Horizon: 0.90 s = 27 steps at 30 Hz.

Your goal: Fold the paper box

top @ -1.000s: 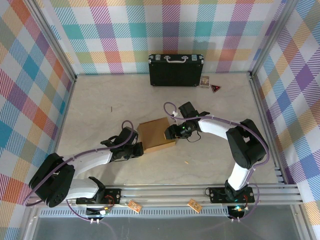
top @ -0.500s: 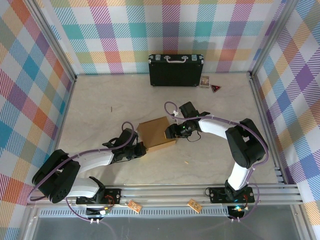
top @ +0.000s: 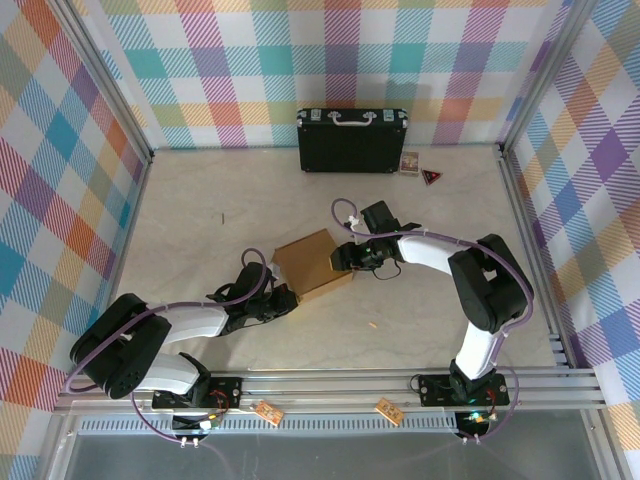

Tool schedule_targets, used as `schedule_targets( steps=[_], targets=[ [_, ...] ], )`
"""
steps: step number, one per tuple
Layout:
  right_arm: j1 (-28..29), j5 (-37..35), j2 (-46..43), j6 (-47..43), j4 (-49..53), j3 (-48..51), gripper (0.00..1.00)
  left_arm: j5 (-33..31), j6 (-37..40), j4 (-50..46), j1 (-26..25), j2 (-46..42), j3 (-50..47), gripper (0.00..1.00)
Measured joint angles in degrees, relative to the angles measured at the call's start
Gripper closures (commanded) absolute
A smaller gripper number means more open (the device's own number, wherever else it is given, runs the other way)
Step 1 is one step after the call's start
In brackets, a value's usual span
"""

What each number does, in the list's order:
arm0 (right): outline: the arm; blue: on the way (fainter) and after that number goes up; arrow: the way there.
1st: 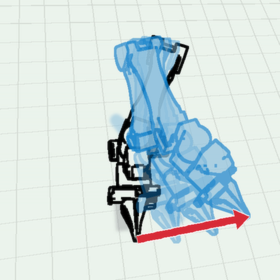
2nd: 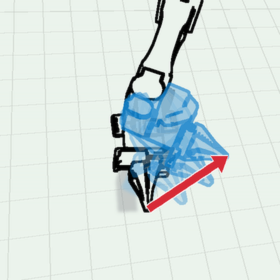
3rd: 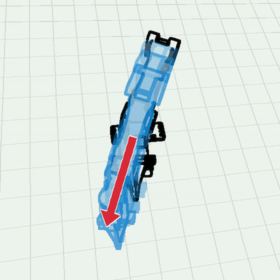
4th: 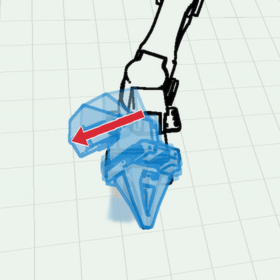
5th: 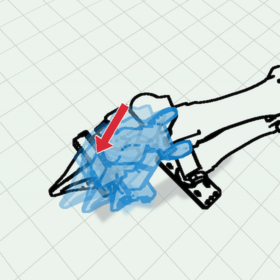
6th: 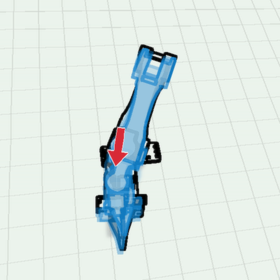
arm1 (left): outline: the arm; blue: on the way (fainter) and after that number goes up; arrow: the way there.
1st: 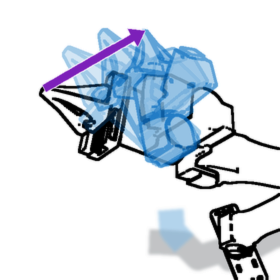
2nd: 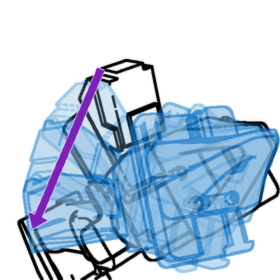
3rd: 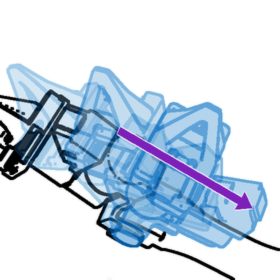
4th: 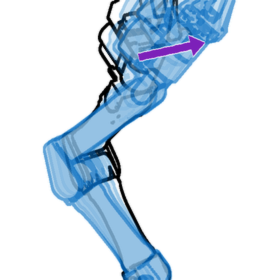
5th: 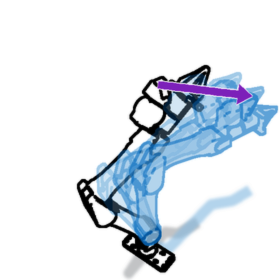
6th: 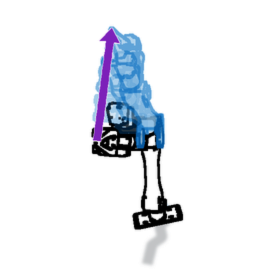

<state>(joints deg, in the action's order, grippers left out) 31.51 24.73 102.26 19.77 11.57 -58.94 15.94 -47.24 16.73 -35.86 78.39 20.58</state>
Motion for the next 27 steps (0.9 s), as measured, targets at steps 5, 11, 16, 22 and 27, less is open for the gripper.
schedule_targets(
  steps=[5,11,16,22,27],
  targets=[
    [0.0,-0.66,0.02,-0.11,0.35,-0.15,0.46,-0.17,0.42,-0.85,0.0,-0.35,0.09,0.98],
    [0.96,-0.39,-0.55,-0.59,3.17,-0.22,0.45,-4.72,5.05,-15.65,-0.04,-6.64,3.72,0.85],
    [0.83,-1.11,-1.88,-0.79,5.97,-0.09,0.42,-8.81,8.35,-28.44,0.63,-15.34,6.75,0.81],
    [0.0,-3.41,-3.1,-1.38,9.25,-0.98,0.37,-11.37,10.29,-37.66,4.09,-18.14,8.46,0.88],
    [-0.26,-5.84,-1.27,-2.71,13.09,-9.29,0.36,-10.49,12.26,-39.54,10.51,-14.91,13.27,0.95]
  ],
)
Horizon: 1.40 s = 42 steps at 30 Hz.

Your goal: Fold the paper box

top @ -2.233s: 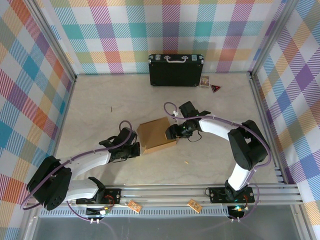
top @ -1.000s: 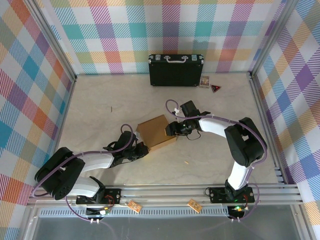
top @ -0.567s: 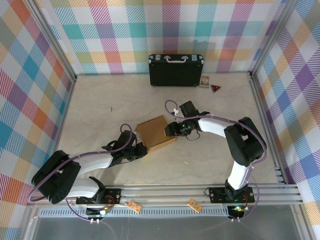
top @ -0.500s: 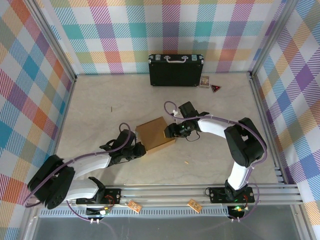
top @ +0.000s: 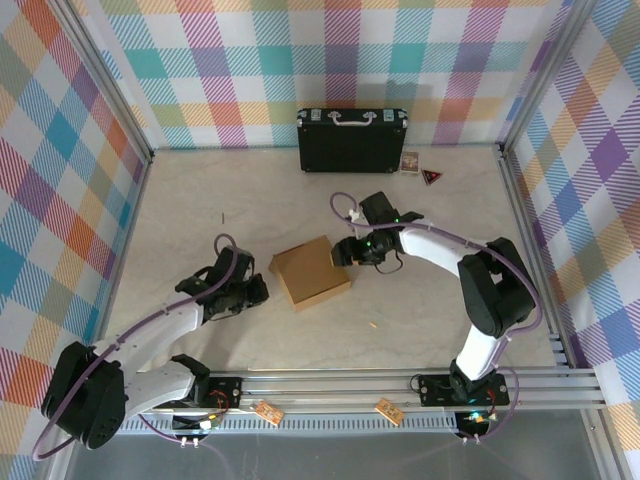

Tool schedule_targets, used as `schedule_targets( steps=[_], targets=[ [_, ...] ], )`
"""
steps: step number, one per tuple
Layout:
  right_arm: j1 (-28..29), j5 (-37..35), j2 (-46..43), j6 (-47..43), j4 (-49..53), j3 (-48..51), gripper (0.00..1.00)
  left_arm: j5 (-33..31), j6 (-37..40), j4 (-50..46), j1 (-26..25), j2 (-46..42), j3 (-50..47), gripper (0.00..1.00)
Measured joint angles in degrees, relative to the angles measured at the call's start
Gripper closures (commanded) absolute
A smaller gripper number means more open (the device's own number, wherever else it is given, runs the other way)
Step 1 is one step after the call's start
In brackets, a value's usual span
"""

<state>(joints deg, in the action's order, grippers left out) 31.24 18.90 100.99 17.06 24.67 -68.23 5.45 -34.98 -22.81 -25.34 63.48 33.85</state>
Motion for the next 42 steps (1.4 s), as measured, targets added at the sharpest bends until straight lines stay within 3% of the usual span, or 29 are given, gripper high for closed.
schedule_targets(
  steps=[4,10,23,42],
  targets=[
    [-0.17,0.07,5.29,-1.07,0.33,-9.84,0.36,2.91,1.38,1.6,6.43,6.43,4.02,0.99],
    [-0.17,0.24,13.62,-2.12,2.91,-18.05,0.36,7.48,2.01,5.77,8.68,16.09,5.2,1.0],
    [-0.17,2.69,17.59,-4.09,3.76,-18.88,0.38,7.8,4.35,11.17,9.97,27.96,9.77,1.0],
    [-0.2,10.08,20.15,-5.53,2.01,-18.91,0.45,14.99,4.61,11.17,12.28,31.54,11.56,1.0]
  ],
)
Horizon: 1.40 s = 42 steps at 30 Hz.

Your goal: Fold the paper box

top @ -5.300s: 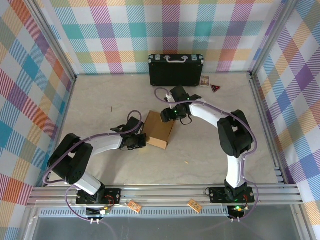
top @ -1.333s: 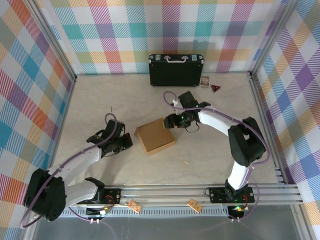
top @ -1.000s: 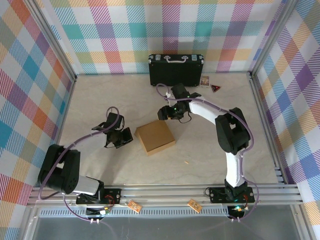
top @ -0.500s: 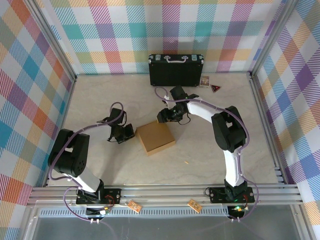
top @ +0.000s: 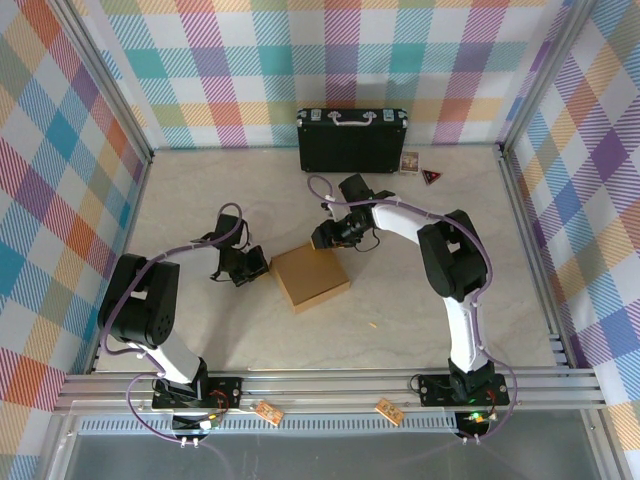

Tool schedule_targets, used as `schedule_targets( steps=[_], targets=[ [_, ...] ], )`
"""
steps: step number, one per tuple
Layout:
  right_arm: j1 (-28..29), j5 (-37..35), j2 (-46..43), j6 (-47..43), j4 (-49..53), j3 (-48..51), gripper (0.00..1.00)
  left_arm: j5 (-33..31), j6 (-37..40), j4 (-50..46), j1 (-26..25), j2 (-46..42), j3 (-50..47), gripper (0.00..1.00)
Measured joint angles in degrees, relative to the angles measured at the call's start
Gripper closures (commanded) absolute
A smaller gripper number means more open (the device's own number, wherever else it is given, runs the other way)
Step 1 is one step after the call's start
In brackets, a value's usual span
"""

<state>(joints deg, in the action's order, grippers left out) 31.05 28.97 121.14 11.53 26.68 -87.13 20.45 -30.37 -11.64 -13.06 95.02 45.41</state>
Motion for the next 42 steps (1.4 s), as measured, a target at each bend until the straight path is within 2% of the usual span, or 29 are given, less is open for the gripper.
schedule_targets(
  steps=[5,15,22,25,27,30,32,35,42],
  targets=[
    [-0.26,0.44,0.0,0.02,-0.17,0.22,0.45,2.56,-0.74,3.52,0.52,-0.04,-1.31,1.0],
    [-2.03,1.55,-0.61,1.18,-1.68,1.7,0.47,9.99,-5.16,20.26,0.74,3.04,-4.79,1.0],
    [-2.23,1.33,-0.79,1.25,-1.75,1.9,0.48,10.54,-5.18,21.42,0.72,3.56,-4.79,1.0],
    [-1.97,0.26,-1.27,1.14,-0.87,1.97,0.47,9.4,-4.04,20.39,0.48,2.99,-4.79,1.0],
    [-1.38,-1.36,-1.99,0.81,0.98,1.95,0.46,6.36,-2.32,17.4,-0.72,1.51,-4.33,0.99],
    [-0.22,-4.11,-3.58,0.0,3.45,1.95,0.43,3.19,0.57,10.88,-2.32,-2.27,-3.45,0.85],
    [0.17,-5.2,-4.76,-0.48,4.74,1.84,0.37,2.75,2.03,7.98,-2.56,-4.63,-3.02,0.77],
    [0.17,-5.99,-5.9,-1.09,5.6,0.83,0.3,0.96,3.34,3.23,-2.56,-8.15,-2.78,0.69],
    [0.17,-10.67,-10.47,-2.12,5.97,0.59,0.27,-5.46,3.26,-5.66,-2.12,-16.37,-4.07,0.68]
  ],
)
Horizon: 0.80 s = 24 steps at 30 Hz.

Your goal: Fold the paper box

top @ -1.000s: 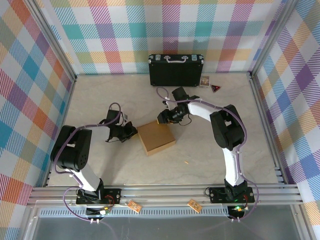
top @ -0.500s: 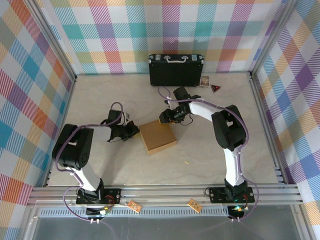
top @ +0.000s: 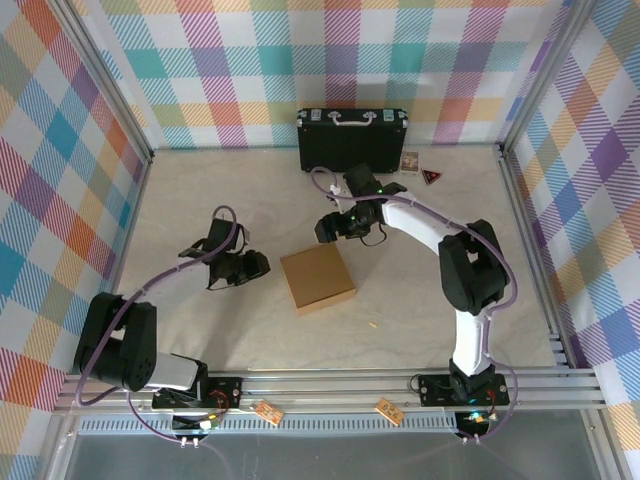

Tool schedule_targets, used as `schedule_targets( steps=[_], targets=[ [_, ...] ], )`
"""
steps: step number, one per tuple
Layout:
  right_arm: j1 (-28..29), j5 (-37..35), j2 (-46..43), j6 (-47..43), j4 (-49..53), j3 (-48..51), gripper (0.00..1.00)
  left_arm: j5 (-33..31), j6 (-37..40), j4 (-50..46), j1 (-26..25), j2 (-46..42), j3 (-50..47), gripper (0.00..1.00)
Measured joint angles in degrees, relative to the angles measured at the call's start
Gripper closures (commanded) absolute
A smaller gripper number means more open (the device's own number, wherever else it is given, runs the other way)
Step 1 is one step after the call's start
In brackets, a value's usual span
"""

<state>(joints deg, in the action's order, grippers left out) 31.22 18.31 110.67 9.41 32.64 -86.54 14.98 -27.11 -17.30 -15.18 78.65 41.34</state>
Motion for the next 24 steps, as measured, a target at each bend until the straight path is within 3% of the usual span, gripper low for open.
schedule_targets(
  steps=[3,7,11,16,24],
  targets=[
    [0.04,-1.86,-4.66,1.01,-0.48,3.1,0.27,0.76,-0.13,-0.33,0.04,-2.47,-0.76,0.66],
    [1.29,-3.91,-14.51,3.58,-1.53,14.67,0.27,3.65,-0.59,1.11,0.04,-5.95,-1.14,0.57],
    [8.63,-10.38,-20.09,5.22,0.2,22.88,0.3,4.44,-0.52,1.7,0.02,-5.53,-0.24,0.52],
    [17.68,-12.98,-26.27,8.66,1.09,31.36,0.41,4.55,-0.44,1.42,-0.09,1.42,4.48,0.53],
    [17.84,-14.27,-24.24,11.04,-0.35,33.07,0.5,4.94,-0.04,4.28,-2.1,13.14,11.08,0.57]
  ],
)
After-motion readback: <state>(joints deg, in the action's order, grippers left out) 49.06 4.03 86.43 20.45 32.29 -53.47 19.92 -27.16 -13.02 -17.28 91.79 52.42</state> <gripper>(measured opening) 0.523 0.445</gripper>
